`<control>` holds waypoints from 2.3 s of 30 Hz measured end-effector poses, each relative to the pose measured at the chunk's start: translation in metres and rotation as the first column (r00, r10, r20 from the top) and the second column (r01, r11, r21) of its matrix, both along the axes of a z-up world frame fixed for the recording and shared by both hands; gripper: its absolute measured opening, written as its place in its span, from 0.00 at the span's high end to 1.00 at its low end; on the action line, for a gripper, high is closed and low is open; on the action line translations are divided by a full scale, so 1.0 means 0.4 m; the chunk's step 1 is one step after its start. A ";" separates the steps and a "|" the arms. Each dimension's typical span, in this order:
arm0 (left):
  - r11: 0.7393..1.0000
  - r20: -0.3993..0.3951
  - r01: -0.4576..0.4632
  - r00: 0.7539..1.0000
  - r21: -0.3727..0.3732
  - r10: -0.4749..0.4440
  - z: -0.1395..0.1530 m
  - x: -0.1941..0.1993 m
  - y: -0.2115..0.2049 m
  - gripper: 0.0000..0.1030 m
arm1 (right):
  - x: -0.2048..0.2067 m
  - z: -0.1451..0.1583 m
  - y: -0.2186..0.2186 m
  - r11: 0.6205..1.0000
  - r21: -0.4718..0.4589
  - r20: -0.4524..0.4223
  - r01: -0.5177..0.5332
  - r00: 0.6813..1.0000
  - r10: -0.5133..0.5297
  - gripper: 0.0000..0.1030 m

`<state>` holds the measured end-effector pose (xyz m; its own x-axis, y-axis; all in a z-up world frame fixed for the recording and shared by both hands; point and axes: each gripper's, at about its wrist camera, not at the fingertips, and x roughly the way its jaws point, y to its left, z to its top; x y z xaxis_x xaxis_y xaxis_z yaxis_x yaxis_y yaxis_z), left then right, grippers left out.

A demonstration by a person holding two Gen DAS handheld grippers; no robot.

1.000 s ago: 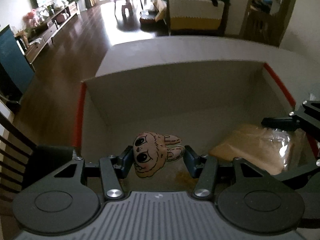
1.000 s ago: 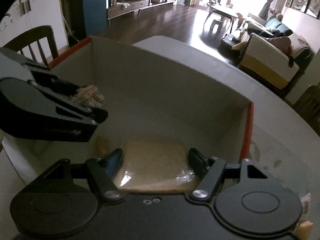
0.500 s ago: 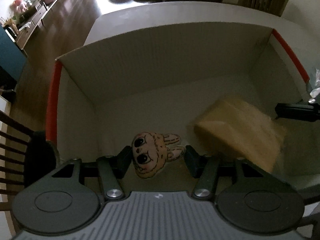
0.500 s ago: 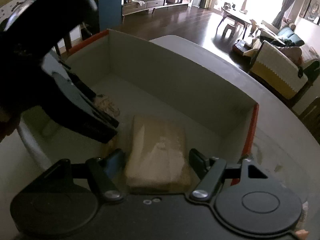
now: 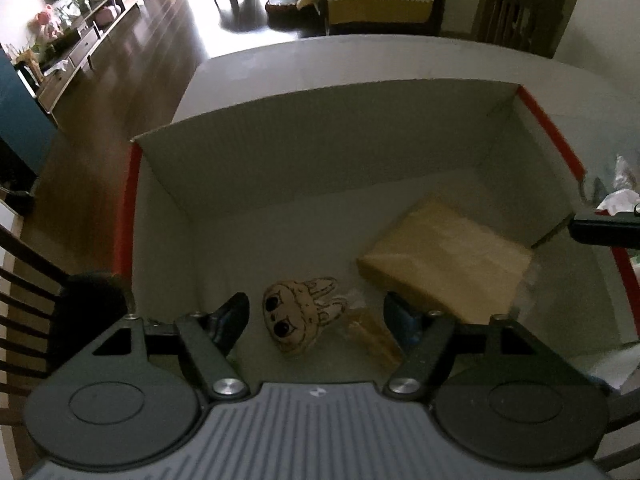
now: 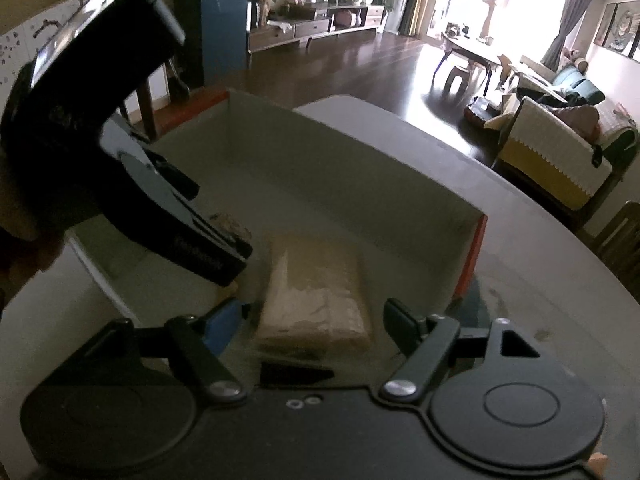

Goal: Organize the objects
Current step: 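Open the left tool releasing the doll while the right tool releases the bread, then withdraw both tools from the box back toward the table items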

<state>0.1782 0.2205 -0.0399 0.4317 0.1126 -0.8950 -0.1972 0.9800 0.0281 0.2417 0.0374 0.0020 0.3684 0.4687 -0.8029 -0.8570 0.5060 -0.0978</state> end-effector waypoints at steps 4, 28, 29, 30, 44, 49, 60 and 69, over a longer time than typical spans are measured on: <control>1.000 0.036 -0.005 0.999 0.002 0.005 0.033 -0.016 -0.004 0.29 | -0.012 0.028 -0.025 0.999 0.038 0.013 0.002 1.000 -0.002 0.24; 0.999 0.303 -0.034 0.952 -0.029 0.041 0.243 -0.185 -0.152 0.29 | -0.085 0.188 -0.279 0.952 0.283 0.017 0.118 0.992 -0.128 0.24; 0.999 0.310 -0.029 0.950 -0.033 0.037 0.249 -0.188 -0.163 0.29 | -0.087 0.193 -0.294 0.949 0.290 0.016 0.124 0.991 -0.134 0.24; 0.999 0.318 -0.026 0.947 -0.032 0.035 0.256 -0.193 -0.174 0.29 | -0.090 0.196 -0.306 0.947 0.295 0.018 0.126 0.990 -0.138 0.24; 0.996 0.386 0.001 0.922 -0.092 0.035 0.301 -0.224 -0.332 0.22 | -0.113 0.222 -0.500 0.917 0.332 0.047 0.223 0.967 -0.252 0.24; 0.995 0.404 -0.001 0.914 -0.103 0.043 0.302 -0.227 -0.399 0.22 | -0.105 0.221 -0.593 0.897 0.349 0.033 0.271 0.953 -0.301 0.24; 0.991 0.409 0.028 0.912 -0.132 0.029 0.282 -0.199 -0.541 0.21 | -0.075 0.185 -0.788 0.872 0.340 -0.001 0.351 0.928 -0.373 0.23; 0.988 0.364 0.041 0.931 -0.151 0.017 0.220 -0.157 -0.642 0.17 | -0.027 0.126 -0.916 0.866 0.295 -0.025 0.404 0.909 -0.415 0.23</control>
<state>0.1152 -0.0364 0.0482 0.7306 -0.0208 -0.6825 -0.1533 0.9690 -0.1937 0.2310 -0.3289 0.0523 0.6051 0.4764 -0.6379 -0.5650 0.8215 0.0775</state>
